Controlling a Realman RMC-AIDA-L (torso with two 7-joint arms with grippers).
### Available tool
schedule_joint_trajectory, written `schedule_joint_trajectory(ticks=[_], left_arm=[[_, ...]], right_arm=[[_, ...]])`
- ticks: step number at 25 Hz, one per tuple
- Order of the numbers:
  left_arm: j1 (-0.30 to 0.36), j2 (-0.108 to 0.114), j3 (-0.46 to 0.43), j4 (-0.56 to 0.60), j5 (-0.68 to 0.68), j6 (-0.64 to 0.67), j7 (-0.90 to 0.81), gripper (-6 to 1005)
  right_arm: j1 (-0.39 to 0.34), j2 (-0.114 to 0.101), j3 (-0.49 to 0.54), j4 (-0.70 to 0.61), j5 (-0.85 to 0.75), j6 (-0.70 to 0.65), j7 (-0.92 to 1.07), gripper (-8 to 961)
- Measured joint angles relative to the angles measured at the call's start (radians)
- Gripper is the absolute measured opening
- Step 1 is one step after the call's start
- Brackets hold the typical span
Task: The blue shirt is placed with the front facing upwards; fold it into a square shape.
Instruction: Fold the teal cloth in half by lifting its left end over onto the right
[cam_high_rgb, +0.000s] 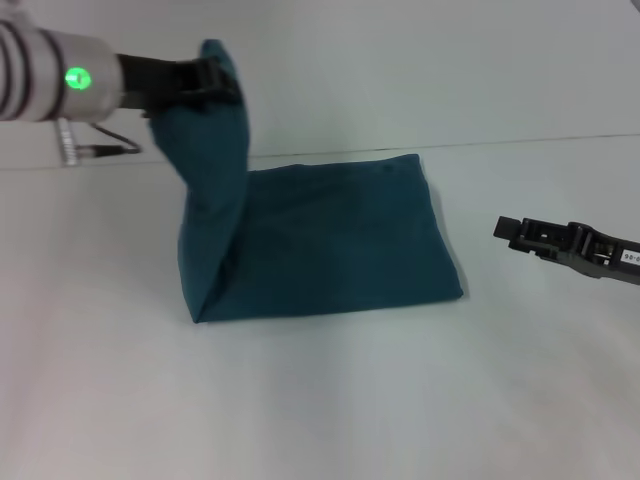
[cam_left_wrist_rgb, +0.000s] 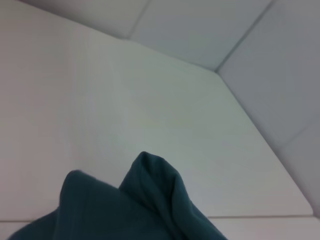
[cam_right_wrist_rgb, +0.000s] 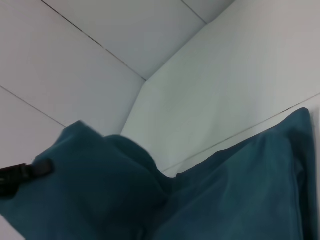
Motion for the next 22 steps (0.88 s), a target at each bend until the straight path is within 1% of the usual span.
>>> schedule_joint_trajectory(ticks=[2, 7, 14, 19, 22], left_arm=[[-0.019, -0.002, 0.018, -0.040, -0.002, -0.024, 0.001, 78], [-0.073, -0.014, 0.080, -0.153, -0.009, -0.125, 0.005, 79], [-0.137, -0.017, 0.167, -0.284, -0.052, -0.246, 0.004, 79], [-0.177, -0.018, 0.191, -0.363, -0.054, -0.306, 0.005, 79], [-0.187, -0.019, 0.200, -0.390, -0.055, -0.328, 0.007, 78]], right_arm=[[0.000, 0.000, 0.000, 0.002, 0.000, 0.000, -0.001, 536], [0.000, -0.001, -0.001, 0.010, 0.000, 0.001, -0.001, 537], [0.004, -0.001, -0.002, 0.011, 0.000, 0.011, -0.001, 537], [0.006, 0.000, -0.002, 0.012, -0.001, 0.013, -0.001, 536], [0.006, 0.000, -0.002, 0.013, -0.001, 0.017, -0.001, 536]])
